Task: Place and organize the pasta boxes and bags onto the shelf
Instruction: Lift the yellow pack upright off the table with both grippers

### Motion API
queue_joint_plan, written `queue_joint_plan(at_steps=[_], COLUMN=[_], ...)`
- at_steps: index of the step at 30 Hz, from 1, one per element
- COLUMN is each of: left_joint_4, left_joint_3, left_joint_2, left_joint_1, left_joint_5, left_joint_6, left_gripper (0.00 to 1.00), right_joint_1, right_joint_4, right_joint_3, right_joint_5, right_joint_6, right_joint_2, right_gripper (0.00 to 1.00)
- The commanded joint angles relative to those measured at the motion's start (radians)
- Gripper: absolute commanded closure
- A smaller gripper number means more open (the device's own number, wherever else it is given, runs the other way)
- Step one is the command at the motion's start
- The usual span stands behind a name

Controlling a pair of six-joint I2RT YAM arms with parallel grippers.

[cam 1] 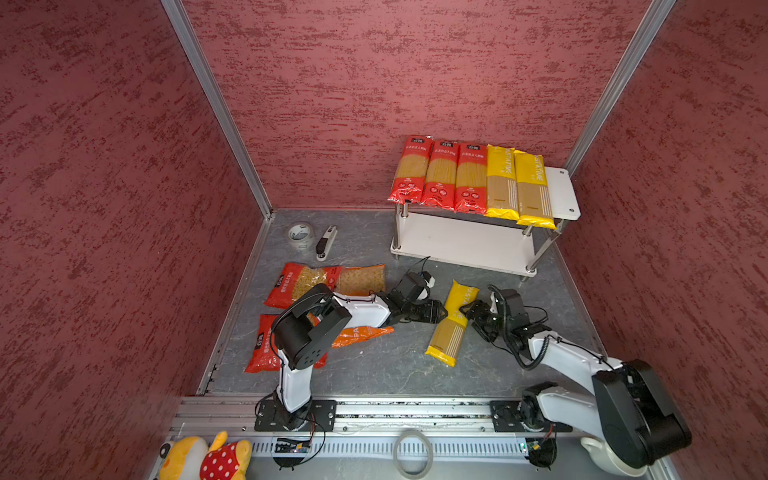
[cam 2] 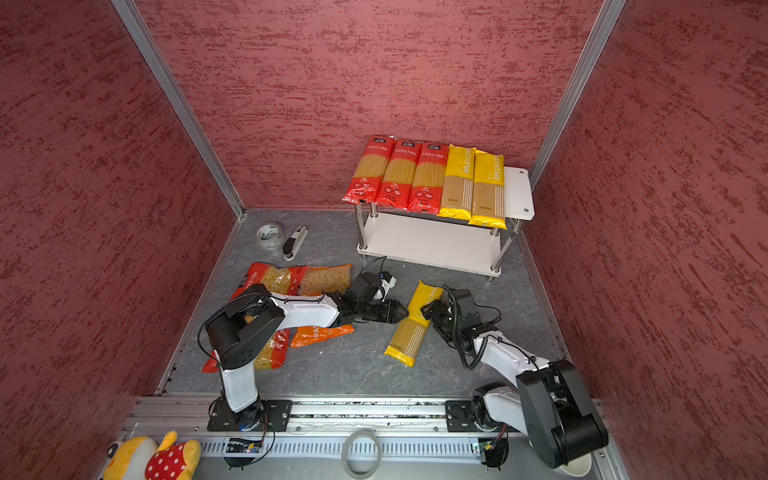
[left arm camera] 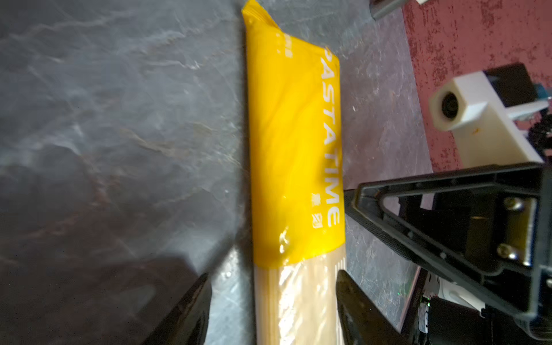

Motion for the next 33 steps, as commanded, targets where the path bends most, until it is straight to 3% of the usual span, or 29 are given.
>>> queue_joint_plan(at_steps=[1,7,12,17,25,33], left_joint_4=[0.037,0.124,0.197,0.226,0.234,0.232], left_joint_3=[0.036,0.025,0.01,-0.032,-0.073,-0.18], left_joint_2=[0.06,0.124,0.146,0.114,0.052,-0.138], left_joint_1=[0.0,-0.01,-0.02,-0.002,0.01,0.056], left_joint_5=[0.03,0.061,0.101,0.096,0.108,0.109], left_joint_6=[-0.022,-0.086,-0.132,-0.15,-0.153,-0.117], left_gripper=[0.35,0.4,0.56,0.69,0.59,0.47], right_joint_1=[-0.016,-0.014,0.017,0.021,0.048,0.136], right_joint_4=[0.01,0.172,0.378,0.48,0.496,0.359], right_joint_3=[0.012,-0.004,-0.023,-0.047,-0.04,0.02], right_joint_5=[0.001,-0.091,-0.181,-0.201,-0.222,-0.157], right_joint_6=[-0.118,-0.166,-0.138,-0.117,-0.088,-0.165], right_joint_2=[0.03,0.13,0.213,0.198,0.143,0.003], right_gripper=[0.32,0.43,0.59,0.77,0.9,0.96])
